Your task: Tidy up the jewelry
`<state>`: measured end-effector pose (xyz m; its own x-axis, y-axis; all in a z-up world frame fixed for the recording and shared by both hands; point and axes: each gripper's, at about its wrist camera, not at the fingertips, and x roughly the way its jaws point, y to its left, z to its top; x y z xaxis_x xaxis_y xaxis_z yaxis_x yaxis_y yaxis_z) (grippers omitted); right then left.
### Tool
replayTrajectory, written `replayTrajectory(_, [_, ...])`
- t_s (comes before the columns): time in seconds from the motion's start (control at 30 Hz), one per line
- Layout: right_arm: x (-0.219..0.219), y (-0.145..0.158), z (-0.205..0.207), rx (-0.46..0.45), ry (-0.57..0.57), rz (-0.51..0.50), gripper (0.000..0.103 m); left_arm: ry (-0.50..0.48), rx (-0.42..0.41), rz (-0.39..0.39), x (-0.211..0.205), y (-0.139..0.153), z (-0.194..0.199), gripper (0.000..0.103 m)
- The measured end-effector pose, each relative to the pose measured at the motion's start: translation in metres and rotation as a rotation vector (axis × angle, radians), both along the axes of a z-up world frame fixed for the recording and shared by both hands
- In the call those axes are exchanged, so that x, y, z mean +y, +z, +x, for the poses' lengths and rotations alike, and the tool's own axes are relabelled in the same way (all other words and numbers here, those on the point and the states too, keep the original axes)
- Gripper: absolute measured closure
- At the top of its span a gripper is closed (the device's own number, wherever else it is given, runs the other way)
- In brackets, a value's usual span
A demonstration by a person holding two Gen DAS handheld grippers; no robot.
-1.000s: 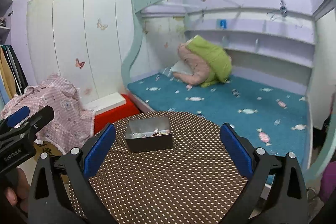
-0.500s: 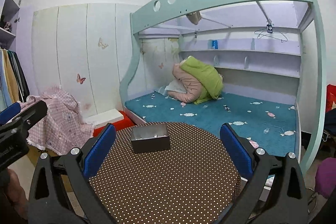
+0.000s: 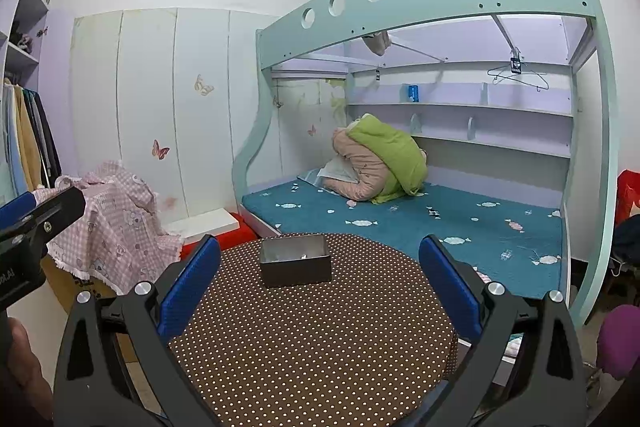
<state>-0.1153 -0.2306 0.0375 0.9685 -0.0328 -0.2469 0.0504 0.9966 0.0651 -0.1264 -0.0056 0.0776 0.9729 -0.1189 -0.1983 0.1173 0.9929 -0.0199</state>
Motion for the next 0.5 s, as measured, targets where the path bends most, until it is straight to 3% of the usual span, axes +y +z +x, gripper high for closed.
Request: replayTrajectory(0.5, [0.0041,-0.0005,0.0008,-0.001,0.013,-0.011,0.008,-0.013,0.008,-0.001,0.0,0.0021,-0.004,0.005])
